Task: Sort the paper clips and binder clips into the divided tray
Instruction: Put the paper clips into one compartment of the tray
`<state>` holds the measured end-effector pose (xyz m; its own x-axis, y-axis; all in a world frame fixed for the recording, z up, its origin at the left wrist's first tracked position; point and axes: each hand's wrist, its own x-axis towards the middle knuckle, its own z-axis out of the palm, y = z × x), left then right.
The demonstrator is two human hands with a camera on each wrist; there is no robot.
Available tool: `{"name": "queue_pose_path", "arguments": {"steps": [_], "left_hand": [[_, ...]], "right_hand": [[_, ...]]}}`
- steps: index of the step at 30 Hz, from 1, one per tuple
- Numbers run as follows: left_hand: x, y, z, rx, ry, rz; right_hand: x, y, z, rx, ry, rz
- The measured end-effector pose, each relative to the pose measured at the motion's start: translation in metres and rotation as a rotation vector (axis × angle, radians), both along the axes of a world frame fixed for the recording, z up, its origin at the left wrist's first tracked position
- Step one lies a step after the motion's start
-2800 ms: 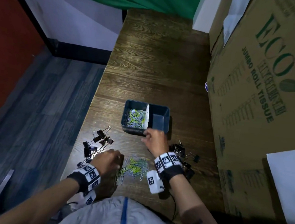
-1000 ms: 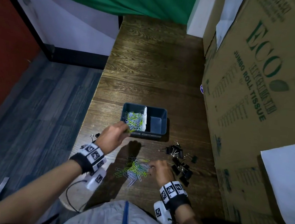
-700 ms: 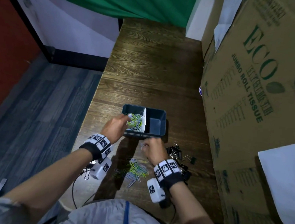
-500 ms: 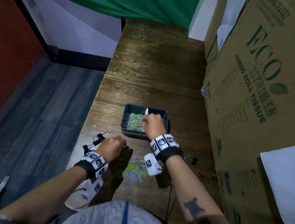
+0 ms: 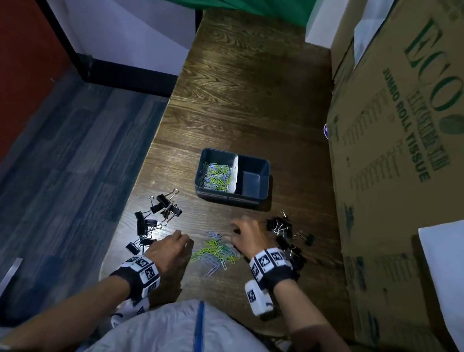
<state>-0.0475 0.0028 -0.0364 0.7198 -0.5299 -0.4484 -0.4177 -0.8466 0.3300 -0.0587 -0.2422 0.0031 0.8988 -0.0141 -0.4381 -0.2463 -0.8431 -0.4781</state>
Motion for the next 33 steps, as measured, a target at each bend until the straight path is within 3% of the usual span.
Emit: {"name": "queue_pose_path", "arguments": {"steps": [5,12,18,25,29,33], "left_hand": [[-0.007,-0.003,-0.007,0.019,0.109,0.126],[-0.016,-0.037,-0.009,-0.088,0.102,0.075],[-0.012,-0.039,-0.012,-0.146,-0.021,0.05],[-0.004,-0.042,-0.018,0.108,-0.052,-0.004],[0.005,-0.053,-0.022,0.142,0.001,-0.126],[0.0,-0.051,-0.021,0.125,-0.035,-0.224]], "right_hand": [[-0.042,-0.012,-0.031,-0.126,0.208,0.043],[-0.052,0.028,-0.052,-0.107,0.007,0.025],[-0.052,0.024,-0.053,-0.1,-0.014,-0.019],[-0.056,0.023,-0.052,-0.17,0.066,0.053],[-0.057,0.037,-0.052,-0.221,0.042,0.126],[-0.058,0.039,-0.054,-0.182,0.002,0.06]]}}
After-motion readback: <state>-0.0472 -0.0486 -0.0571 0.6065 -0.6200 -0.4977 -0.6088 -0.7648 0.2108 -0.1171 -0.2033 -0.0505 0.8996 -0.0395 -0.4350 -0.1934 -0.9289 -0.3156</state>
